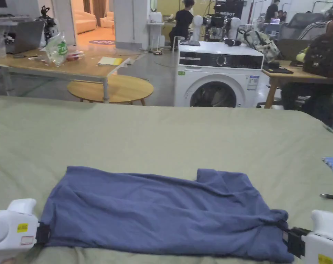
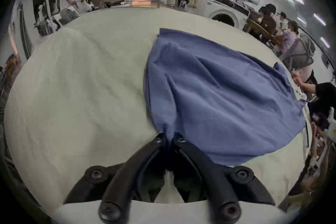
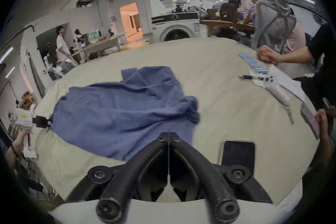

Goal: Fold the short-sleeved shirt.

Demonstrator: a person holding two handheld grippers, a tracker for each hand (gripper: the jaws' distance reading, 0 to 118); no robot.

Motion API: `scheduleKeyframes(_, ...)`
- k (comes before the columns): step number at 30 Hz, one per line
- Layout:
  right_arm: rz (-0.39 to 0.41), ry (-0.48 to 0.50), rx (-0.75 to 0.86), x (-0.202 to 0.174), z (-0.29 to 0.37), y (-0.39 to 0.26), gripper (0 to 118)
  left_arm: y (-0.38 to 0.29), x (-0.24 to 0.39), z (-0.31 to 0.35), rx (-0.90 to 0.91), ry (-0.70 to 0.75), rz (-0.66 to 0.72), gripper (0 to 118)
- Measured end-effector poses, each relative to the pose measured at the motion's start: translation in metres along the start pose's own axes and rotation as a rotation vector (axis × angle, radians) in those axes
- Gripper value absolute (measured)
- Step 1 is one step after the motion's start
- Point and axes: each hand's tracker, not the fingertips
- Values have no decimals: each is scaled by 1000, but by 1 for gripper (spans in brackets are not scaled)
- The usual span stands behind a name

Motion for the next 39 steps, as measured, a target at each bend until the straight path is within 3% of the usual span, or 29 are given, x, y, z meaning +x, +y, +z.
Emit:
scheduleKeyframes(1, -18, -19, -3, 6, -6, -1, 16, 0, 3, -3, 4, 15, -21, 1)
scheduleKeyframes(2, -34, -20, -26, 9, -13, -2, 56, -4, 10, 2, 3, 23, -39, 1)
scheduleKeyframes(3, -58, -10, -63, 10, -21, -4, 74, -4, 10, 2, 0, 26, -42, 1)
scheduleKeyframes(6, -103, -21, -141, 10, -47, -8, 68, -3, 7, 9, -4, 12, -35, 1)
scheduleKeyframes(7, -112, 10, -162, 9, -56, -11, 55, -3, 6, 9, -6, 2, -24, 1)
scheduleKeyframes(8, -112, 17, -194, 7, -64, -14, 29, -4, 5, 8, -5, -5, -9, 1)
scheduleKeyframes(10, -26, -65, -198, -4, -72, -22, 5, -6, 2, 10, 0, -21, 26, 1)
scheduleKeyframes(11, -30, -10, -186, -6, -68, -21, 1, -7, 1, 11, 4, -27, 36, 1)
scheduleKeyframes(12, -29, 34, -223, -7, -65, -18, 1, -9, 1, 12, 10, -32, 43, 1)
scheduleKeyframes(14, 6, 2, -205, -11, -59, -16, 1, -10, -2, 17, 22, -40, 61, 1)
scheduleKeyframes(18, -1, -53, -175, -6, -40, -10, 1, -22, -8, 62, 172, -22, 54, 0)
scheduleKeyframes(19, -8, -63, -170, -4, -33, -8, 1, -27, -14, 78, 168, -82, 99, 0)
scheduleKeyframes(22, -40, -19, -154, -1, -9, -6, 2, -51, -20, 114, 191, -119, 99, 0)
scheduleKeyframes(25, 28, -15, -175, -5, 11, -21, 1, -83, -18, 138, 174, -34, -4, 0)
scheduleKeyframes(31, 83, 3, -235, -4, 31, -63, 2, -146, -31, 143, 91, -106, 95, 0)
scheduleKeyframes(32, 97, 11, -223, -4, 29, -67, 3, -151, -31, 142, 117, -109, 103, 3)
scheduleKeyframes(33, 108, 15, -210, -5, 28, -69, 11, -152, -30, 141, 138, -107, 92, 15)
scheduleKeyframes(35, 113, -12, -191, -7, 30, -66, 50, -146, -24, 146, 179, -39, 39, 60)
scheduleKeyframes(36, 107, -7, -163, -8, 34, -62, 57, -142, -20, 151, 209, -41, 7, 67)
scheduleKeyframes(39, 92, 67, -44, -18, 49, -47, 58, -121, 2, 172, 345, -45, -76, 67)
